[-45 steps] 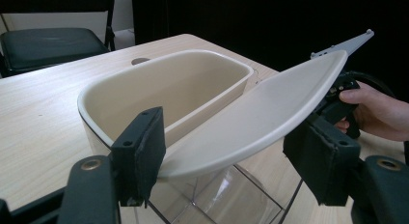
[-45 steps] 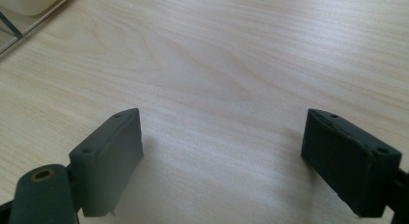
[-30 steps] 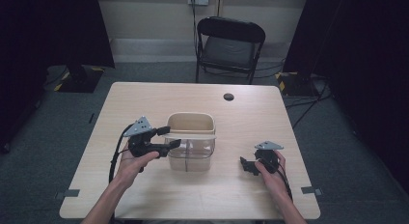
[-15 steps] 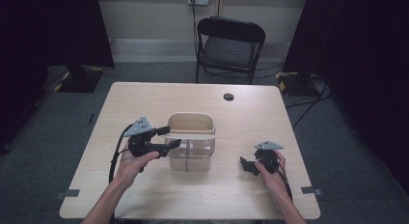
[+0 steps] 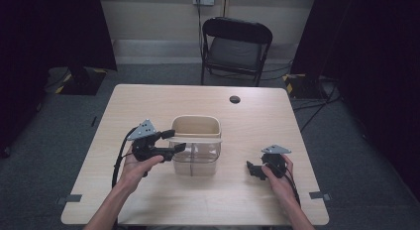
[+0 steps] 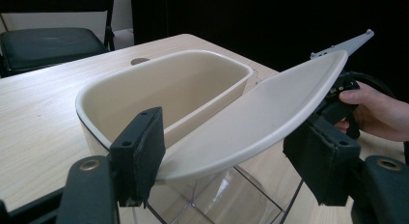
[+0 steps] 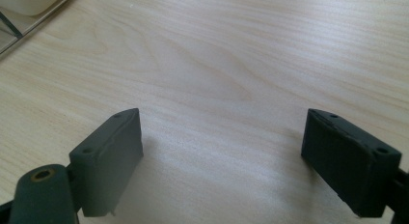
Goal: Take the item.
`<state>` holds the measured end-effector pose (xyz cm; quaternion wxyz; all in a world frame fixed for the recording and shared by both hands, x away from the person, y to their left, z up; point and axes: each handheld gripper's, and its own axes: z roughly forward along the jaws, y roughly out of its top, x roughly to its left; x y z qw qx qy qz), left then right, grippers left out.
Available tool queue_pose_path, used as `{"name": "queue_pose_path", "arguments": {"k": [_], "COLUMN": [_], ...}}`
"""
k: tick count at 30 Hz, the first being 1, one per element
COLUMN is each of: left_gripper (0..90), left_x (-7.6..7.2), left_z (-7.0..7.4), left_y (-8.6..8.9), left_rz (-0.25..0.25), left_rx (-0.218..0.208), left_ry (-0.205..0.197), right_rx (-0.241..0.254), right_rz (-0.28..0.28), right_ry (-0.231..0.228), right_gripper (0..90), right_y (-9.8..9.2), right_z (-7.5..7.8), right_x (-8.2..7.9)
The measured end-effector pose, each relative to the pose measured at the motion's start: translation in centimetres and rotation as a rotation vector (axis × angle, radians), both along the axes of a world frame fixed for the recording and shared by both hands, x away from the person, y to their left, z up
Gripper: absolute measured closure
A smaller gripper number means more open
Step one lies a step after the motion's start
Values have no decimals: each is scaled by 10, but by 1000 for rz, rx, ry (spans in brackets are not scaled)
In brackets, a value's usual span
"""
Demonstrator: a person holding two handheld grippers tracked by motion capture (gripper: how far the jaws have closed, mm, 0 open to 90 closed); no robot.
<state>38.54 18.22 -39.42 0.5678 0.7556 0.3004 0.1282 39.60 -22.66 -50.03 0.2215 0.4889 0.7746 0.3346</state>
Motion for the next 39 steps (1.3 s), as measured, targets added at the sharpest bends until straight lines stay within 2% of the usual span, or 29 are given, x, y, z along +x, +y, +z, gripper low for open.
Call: {"name": "queue_pose_path", "arguments": {"k": [39], "left_gripper": [308], "left_x": [0], "left_z": [0], "left_y": [-2], "left_rz": [1], "left_rx": [-4], "left_ry": [1], "right_rx": [0], "right_rz": [0], "right_ry": [0], "right_gripper": [139], "right_y": [0], "right_z": [0], "right_x": [0]}}
